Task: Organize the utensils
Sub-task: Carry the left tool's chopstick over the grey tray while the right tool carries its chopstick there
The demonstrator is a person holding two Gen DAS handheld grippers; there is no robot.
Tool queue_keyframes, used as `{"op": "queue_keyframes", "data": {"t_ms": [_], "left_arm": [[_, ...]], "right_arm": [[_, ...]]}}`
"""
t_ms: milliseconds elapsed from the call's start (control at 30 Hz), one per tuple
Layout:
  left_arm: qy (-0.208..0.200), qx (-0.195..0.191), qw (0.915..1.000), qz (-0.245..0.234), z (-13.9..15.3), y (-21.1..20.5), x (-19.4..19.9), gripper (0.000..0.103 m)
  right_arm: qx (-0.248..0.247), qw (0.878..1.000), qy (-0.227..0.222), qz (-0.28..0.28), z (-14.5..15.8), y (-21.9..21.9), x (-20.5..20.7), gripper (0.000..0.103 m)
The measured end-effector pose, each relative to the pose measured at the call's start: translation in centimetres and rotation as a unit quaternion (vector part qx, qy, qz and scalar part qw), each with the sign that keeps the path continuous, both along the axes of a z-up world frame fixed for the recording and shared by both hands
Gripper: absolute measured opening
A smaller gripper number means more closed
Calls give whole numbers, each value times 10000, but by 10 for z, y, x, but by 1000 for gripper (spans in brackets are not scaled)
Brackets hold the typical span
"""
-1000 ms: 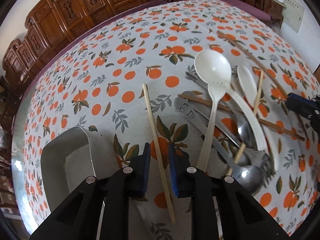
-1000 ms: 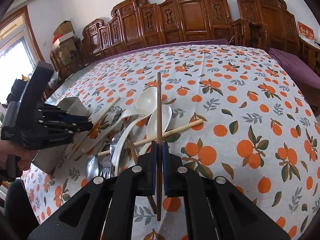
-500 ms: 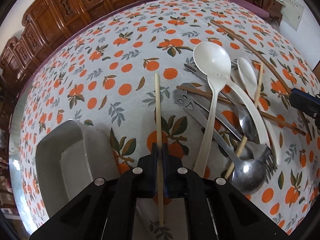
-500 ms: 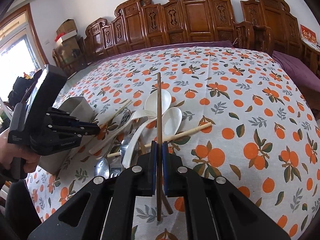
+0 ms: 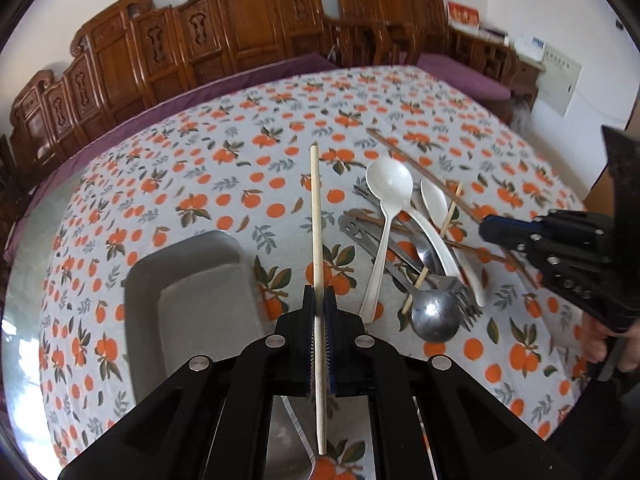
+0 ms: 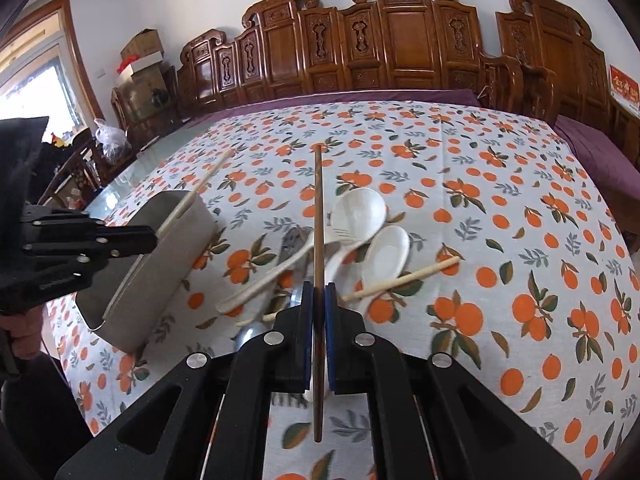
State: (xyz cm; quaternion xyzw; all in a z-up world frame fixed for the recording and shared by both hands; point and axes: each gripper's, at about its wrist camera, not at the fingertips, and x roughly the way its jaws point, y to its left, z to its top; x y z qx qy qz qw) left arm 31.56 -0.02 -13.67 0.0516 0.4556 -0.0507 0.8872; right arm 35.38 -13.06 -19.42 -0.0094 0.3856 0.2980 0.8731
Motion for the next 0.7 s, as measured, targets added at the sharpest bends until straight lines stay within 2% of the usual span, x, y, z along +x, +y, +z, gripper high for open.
{"op": "queue_keyframes", "data": {"t_ms": [167,467,567,700], "left_arm": [[-204,-162,9996,104,7,24,-16,4],[-359,-503,9970,457,-4,71,-27,4],[-269,-528,9968,529,-11,81,-26,4],[50,-457,9972,584,-30,89,-21,4]], "right_arm": [[-60,10000,-74,6,5,16,-6,6],[-86,9998,-164,89,11,40,-18,6],[-26,9996,-202,190,15,51,-23,7],[2,9991,-227,352,16,66,-29,7]]}}
